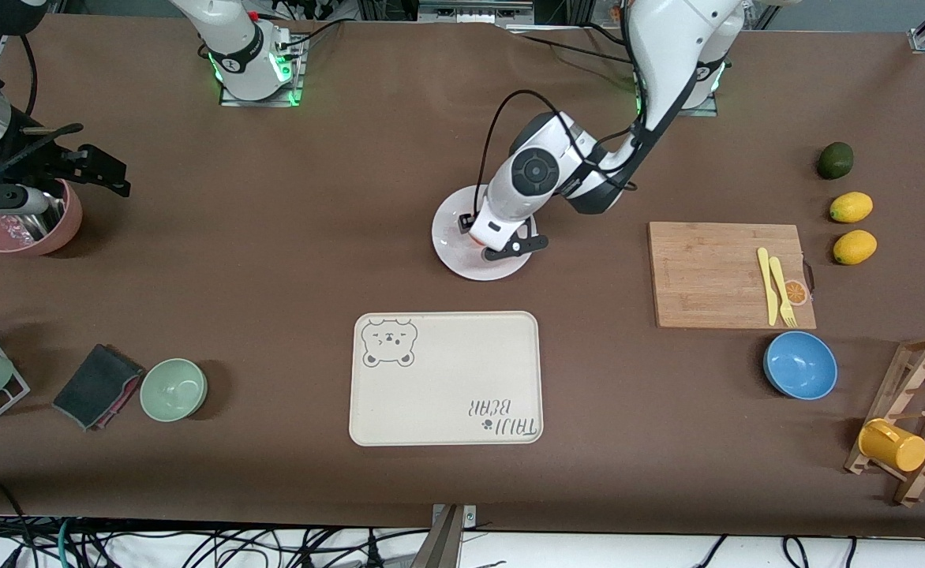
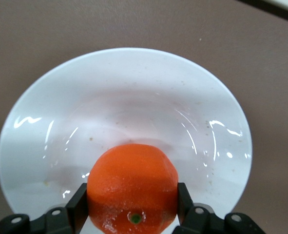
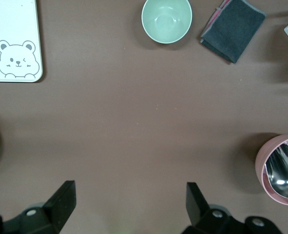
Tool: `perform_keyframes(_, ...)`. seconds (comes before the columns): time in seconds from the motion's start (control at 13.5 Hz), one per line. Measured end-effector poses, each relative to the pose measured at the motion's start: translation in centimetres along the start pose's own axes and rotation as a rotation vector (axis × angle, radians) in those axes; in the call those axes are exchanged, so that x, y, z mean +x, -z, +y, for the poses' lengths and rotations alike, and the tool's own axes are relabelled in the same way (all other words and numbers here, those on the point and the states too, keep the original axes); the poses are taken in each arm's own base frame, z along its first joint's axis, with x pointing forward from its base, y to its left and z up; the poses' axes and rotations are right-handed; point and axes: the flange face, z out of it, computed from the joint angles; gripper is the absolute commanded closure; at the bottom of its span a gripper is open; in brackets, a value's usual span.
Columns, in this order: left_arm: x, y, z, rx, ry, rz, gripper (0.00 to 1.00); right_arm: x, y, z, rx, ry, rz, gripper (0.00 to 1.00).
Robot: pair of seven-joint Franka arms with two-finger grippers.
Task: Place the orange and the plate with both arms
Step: 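Carry the orange with the left gripper and lower it onto the plate, then open the left gripper and withdraw while the right gripper reaches the plate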
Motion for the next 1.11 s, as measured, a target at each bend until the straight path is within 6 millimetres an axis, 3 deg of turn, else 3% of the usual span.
perform_keyframes(0.07,0.3,-1.0,0.1,0.007,0.003,-0.006,0.32,0.0,0.0,0.0,0.000,0.000,0.000,0.00)
perform_keyframes(0.15,0.5,-1.2,0.3,0.008,0.003,-0.010,0.00,0.0,0.0,0.0,0.000,0.000,0.000,0.00)
perform_keyframes(0.44,1.1,-1.1,0.3,0.006,0.011,-0.004,0.00,0.0,0.0,0.0,0.000,0.000,0.000,0.00)
perform_keyframes(0.59,2.1,0.6,0.4,-0.011,0.024,0.020,0.00,0.0,0.0,0.0,0.000,0.000,0.000,0.00)
perform_keyframes(0.67,3.0,2.5,0.2,-0.014,0.036,0.032,0.00,0.0,0.0,0.0,0.000,0.000,0.000,0.00)
perform_keyframes(0.81,5.4,8.3,-1.5,-0.025,0.080,0.061,0.00,0.0,0.0,0.0,0.000,0.001,0.000,0.00)
perform_keyframes(0.96,8.5,15.6,-5.1,-0.044,0.113,0.106,0.00,0.0,0.0,-0.2,0.000,0.011,0.001,0.00)
perform_keyframes(1.11,11.3,22.5,-10.3,-0.052,0.095,0.152,0.00,0.0,0.0,-1.6,-0.002,0.035,0.000,0.00)
